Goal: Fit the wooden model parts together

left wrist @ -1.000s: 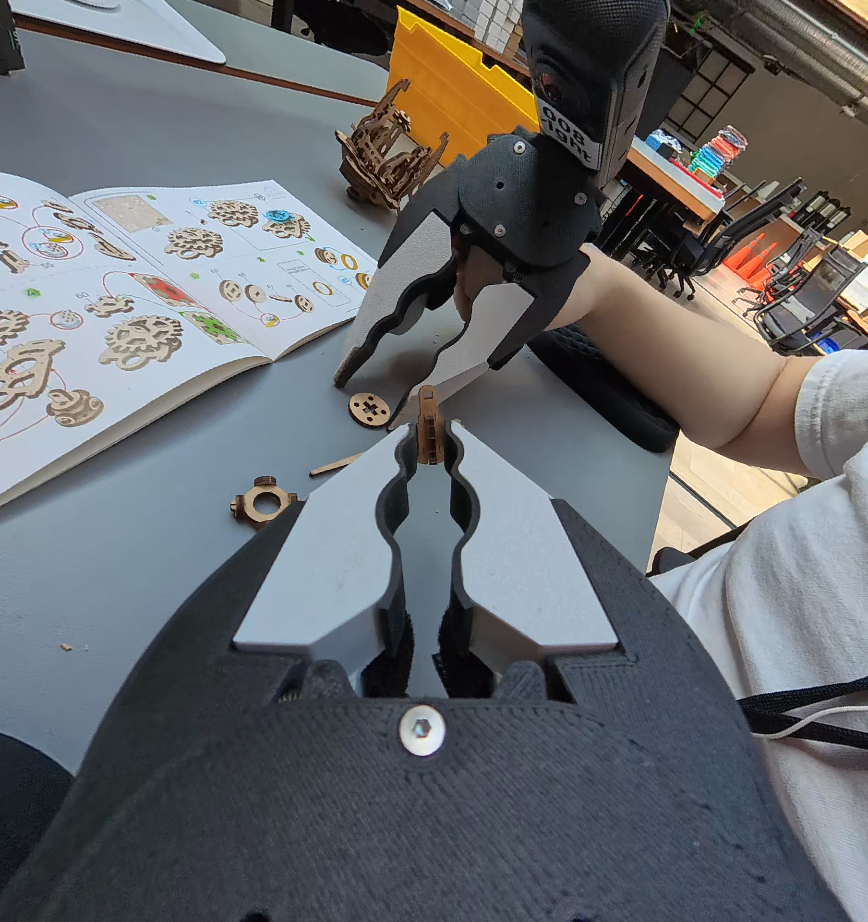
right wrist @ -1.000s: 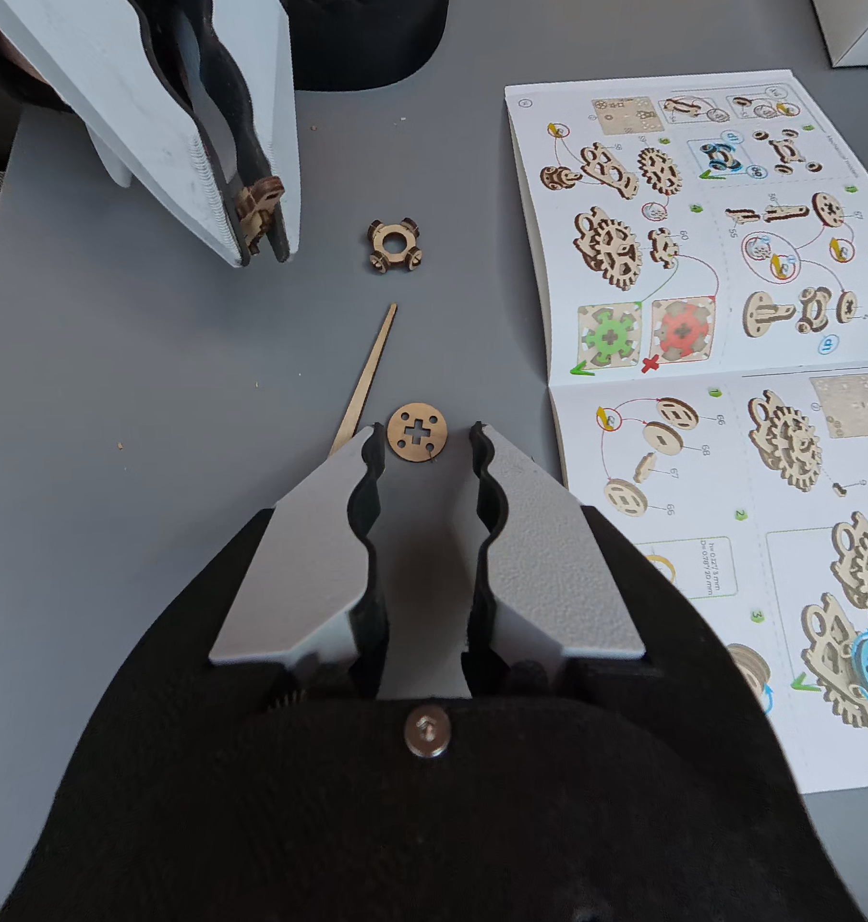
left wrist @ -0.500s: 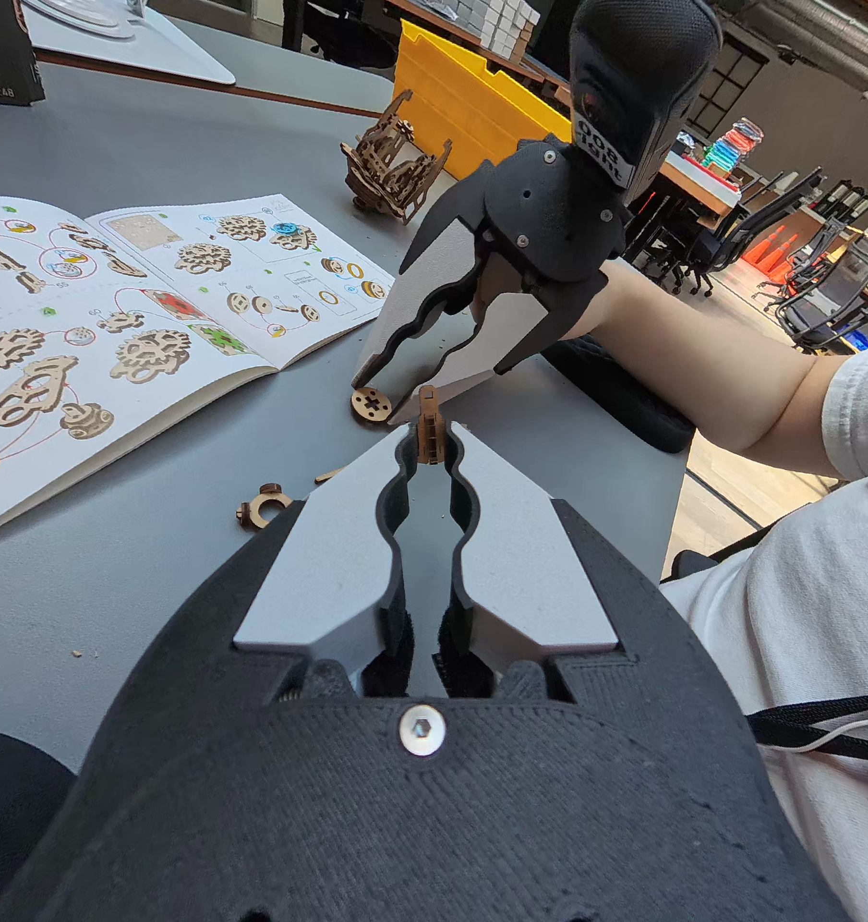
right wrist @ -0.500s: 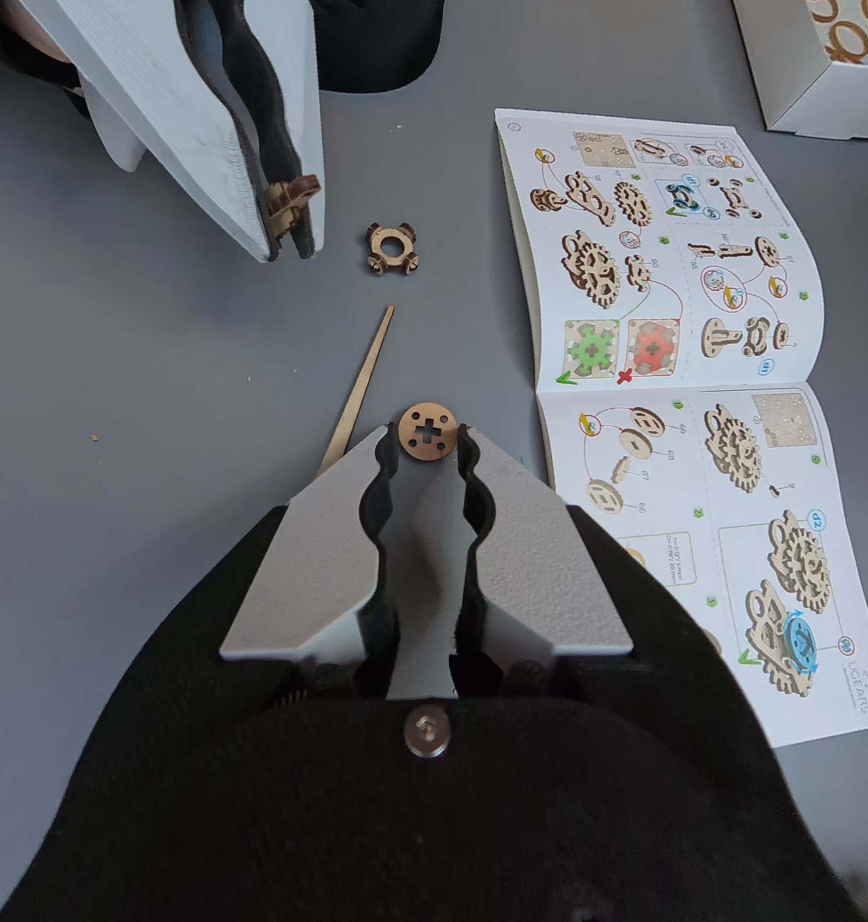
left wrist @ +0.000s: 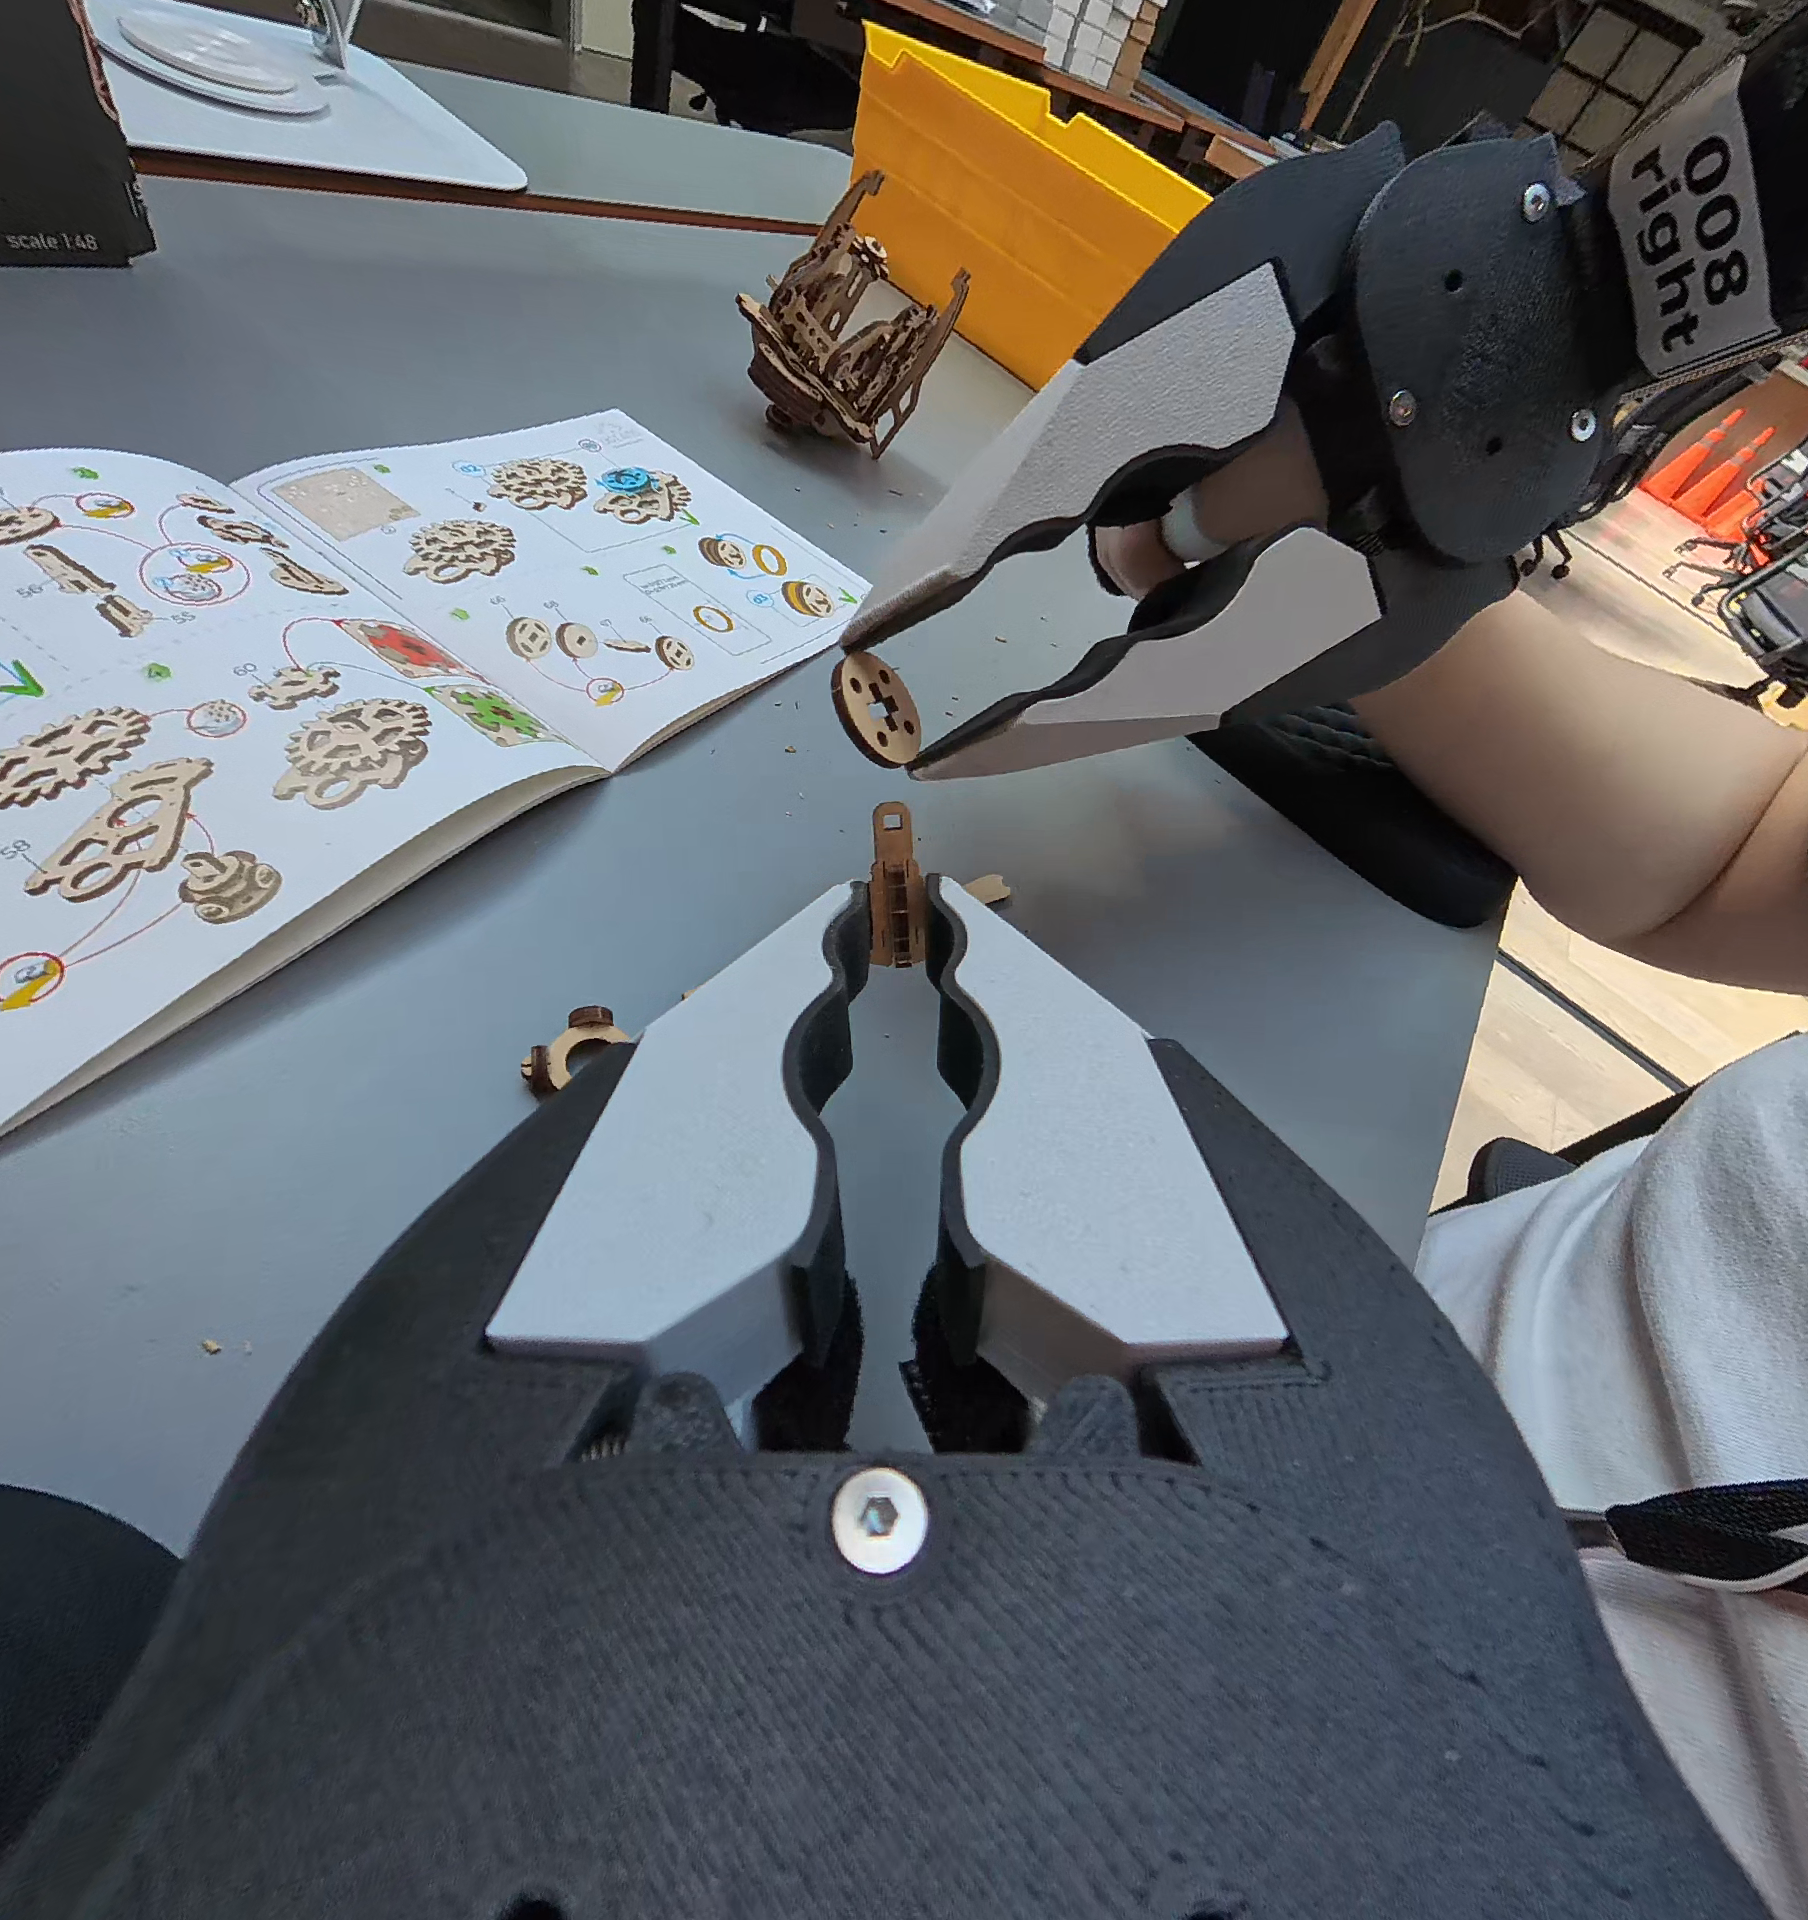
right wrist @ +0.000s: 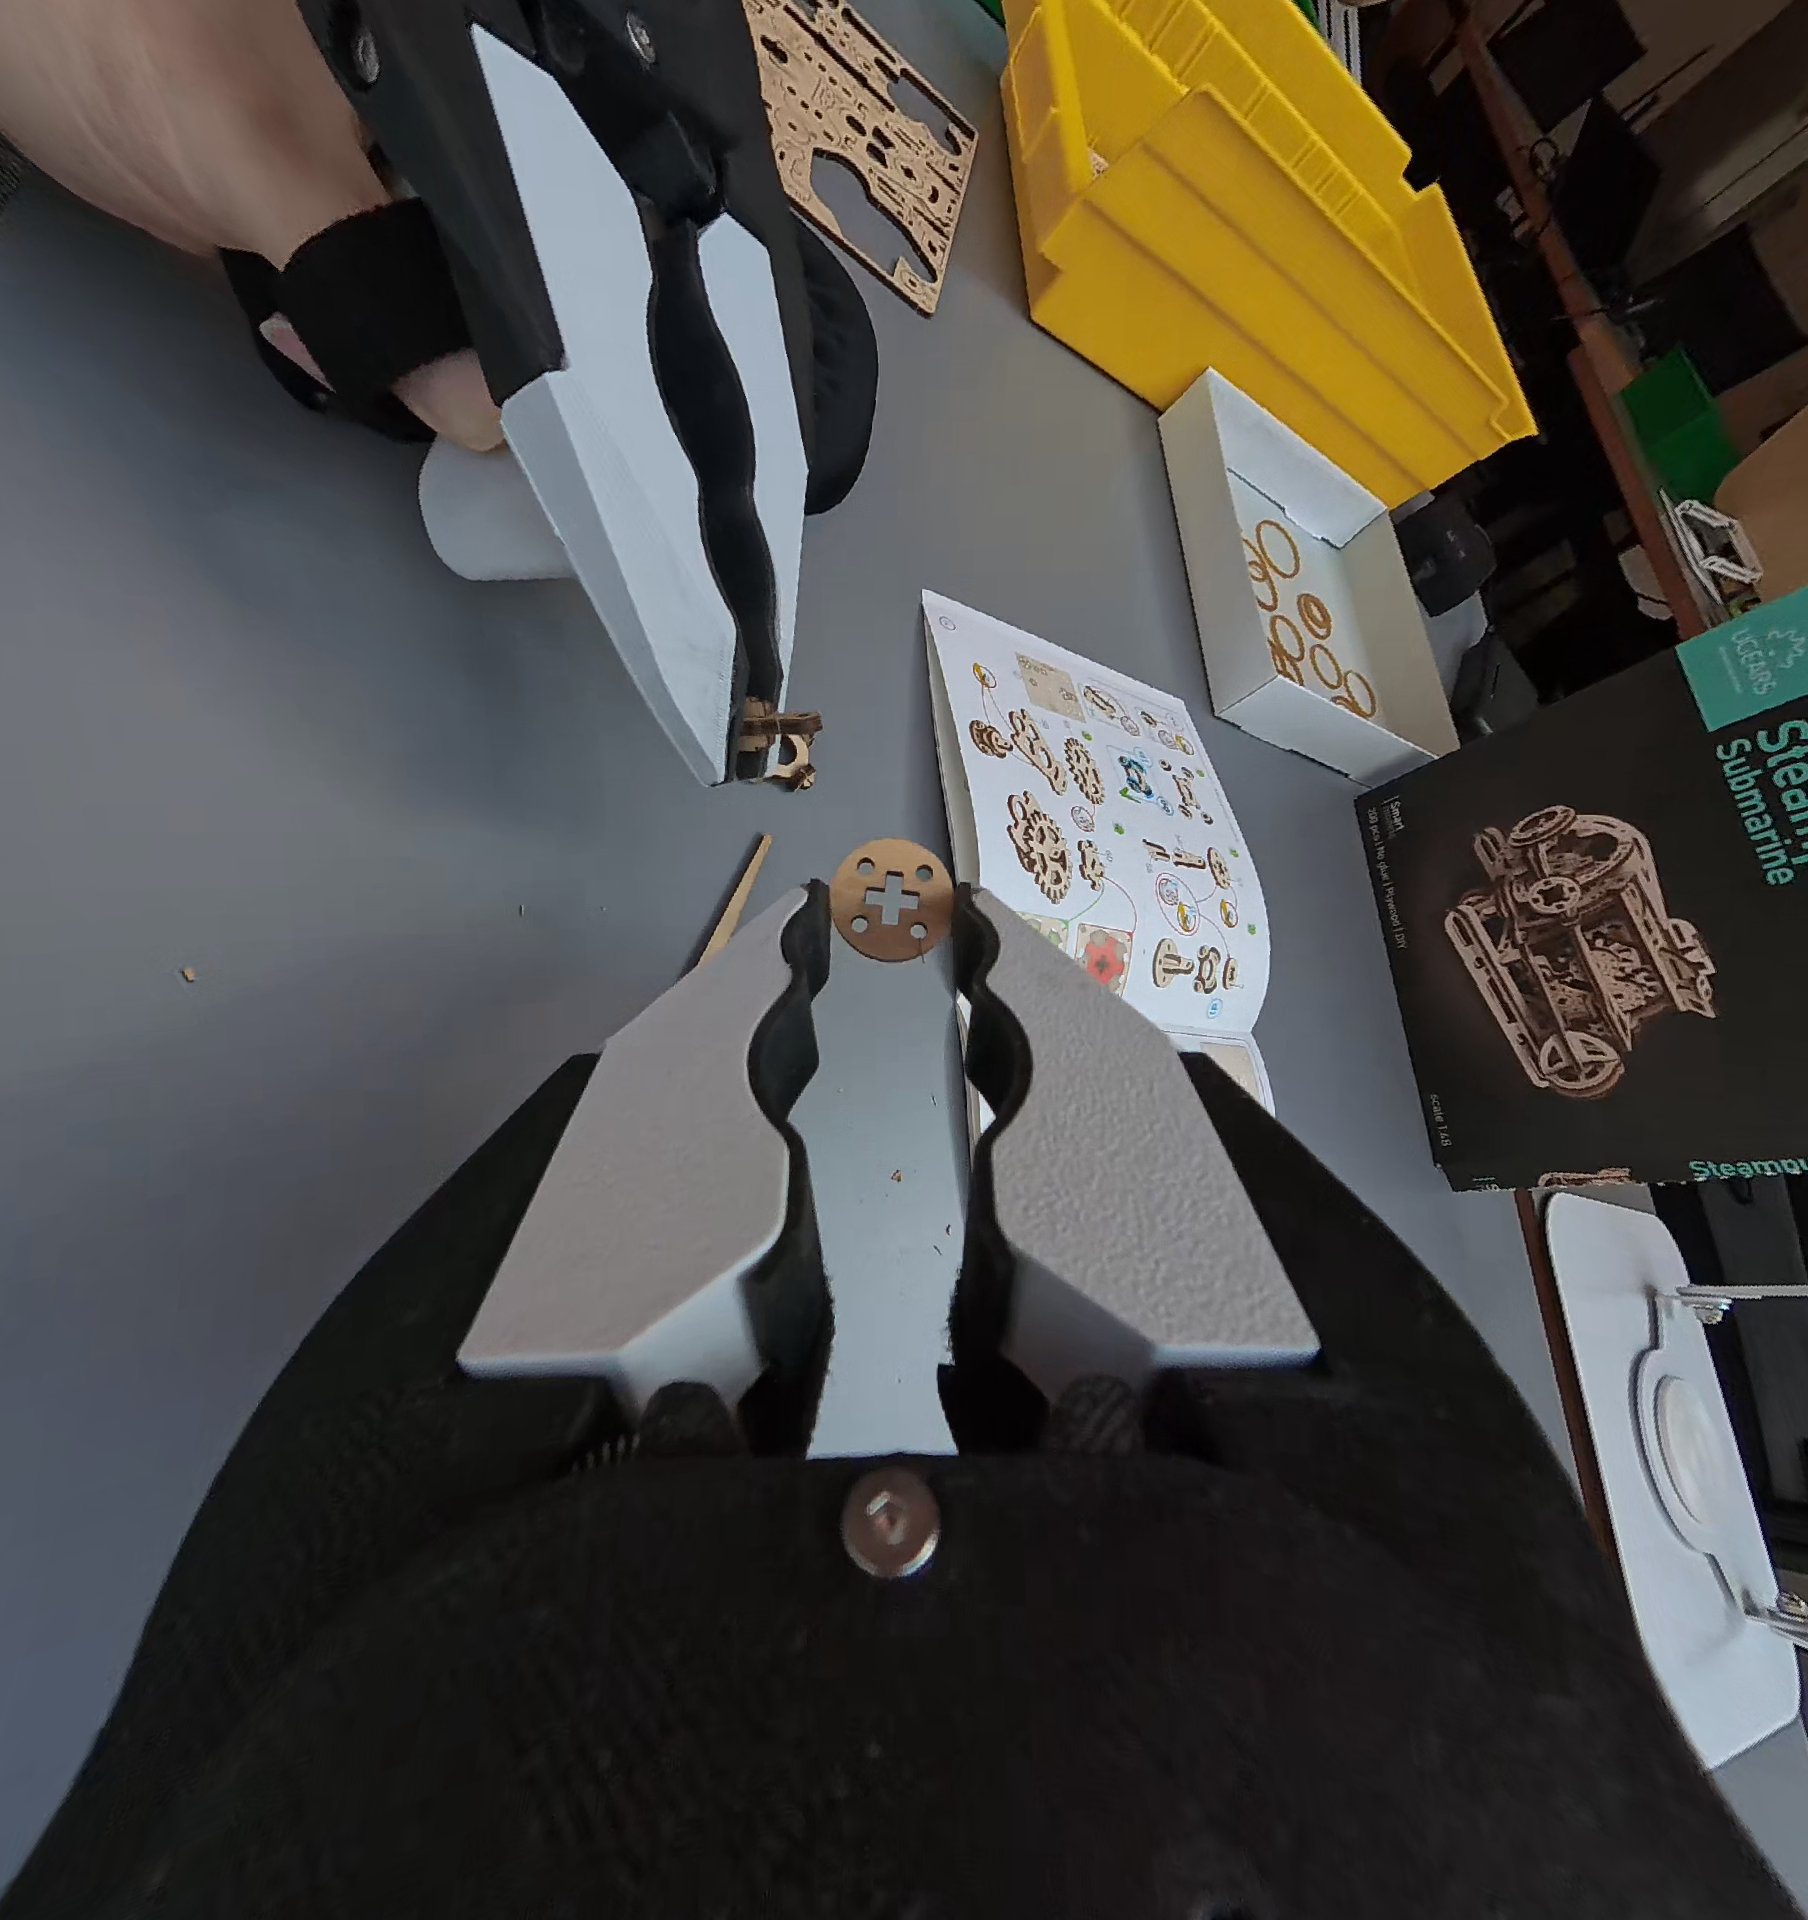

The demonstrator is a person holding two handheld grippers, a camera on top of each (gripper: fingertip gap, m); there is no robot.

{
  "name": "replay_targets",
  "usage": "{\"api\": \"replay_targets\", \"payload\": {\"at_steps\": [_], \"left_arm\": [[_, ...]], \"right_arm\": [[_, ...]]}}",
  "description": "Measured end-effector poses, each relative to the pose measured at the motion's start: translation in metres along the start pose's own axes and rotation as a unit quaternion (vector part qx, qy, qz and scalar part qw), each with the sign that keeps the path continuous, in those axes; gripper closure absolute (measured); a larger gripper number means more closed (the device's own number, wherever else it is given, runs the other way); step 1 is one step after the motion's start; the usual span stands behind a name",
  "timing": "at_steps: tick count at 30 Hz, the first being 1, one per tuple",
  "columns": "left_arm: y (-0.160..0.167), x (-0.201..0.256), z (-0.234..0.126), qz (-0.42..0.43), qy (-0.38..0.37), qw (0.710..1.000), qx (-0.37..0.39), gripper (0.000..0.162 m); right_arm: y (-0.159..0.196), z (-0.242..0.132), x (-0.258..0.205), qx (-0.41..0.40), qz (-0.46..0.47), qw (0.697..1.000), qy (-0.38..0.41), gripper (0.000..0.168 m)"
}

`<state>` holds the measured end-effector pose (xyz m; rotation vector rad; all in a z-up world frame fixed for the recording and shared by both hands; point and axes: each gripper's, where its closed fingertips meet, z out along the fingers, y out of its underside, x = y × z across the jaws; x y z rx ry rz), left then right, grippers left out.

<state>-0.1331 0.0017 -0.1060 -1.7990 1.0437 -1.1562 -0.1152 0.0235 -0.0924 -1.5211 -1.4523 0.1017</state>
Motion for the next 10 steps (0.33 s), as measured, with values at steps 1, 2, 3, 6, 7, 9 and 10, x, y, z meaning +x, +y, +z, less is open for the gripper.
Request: {"api": "replay_targets", "payload": {"at_steps": [1, 2, 3, 6, 7, 9, 10], "left_arm": [[0.0, 0.0, 0.0, 0.0, -0.001, 1.0, 0.0, 0.155], [0.0, 0.0, 0.0, 0.0, -0.001, 1.0, 0.0, 0.155], [0.0, 0.0, 0.0, 0.0, -0.001, 1.0, 0.0, 0.155], [-0.001, -0.001, 0.0, -0.002, -0.002, 1.0, 0.002, 0.155], [-0.001, -0.001, -0.001, -0.003, -0.001, 1.0, 0.003, 0.155], [-0.002, -0.001, -0.001, -0.005, 0.0, 1.0, 0.005, 0.155], [-0.002, -0.001, -0.002, -0.006, 0.0, 1.0, 0.006, 0.155]], "right_arm": [[0.0, 0.0, 0.0, 0.001, 0.001, 1.0, -0.001, 0.146], [0.0, 0.0, 0.0, 0.002, 0.004, 1.0, -0.001, 0.146], [0.0, -0.001, 0.001, 0.004, 0.008, 1.0, 0.0, 0.146], [-0.01, -0.006, 0.01, 0.05, 0.075, 0.996, -0.003, 0.146], [-0.017, -0.011, 0.015, 0.086, 0.135, 0.987, -0.022, 0.146], [-0.041, -0.034, 0.033, 0.212, 0.299, 0.926, -0.088, 0.146], [-0.053, -0.054, 0.047, 0.29, 0.389, 0.863, -0.141, 0.147]]}}
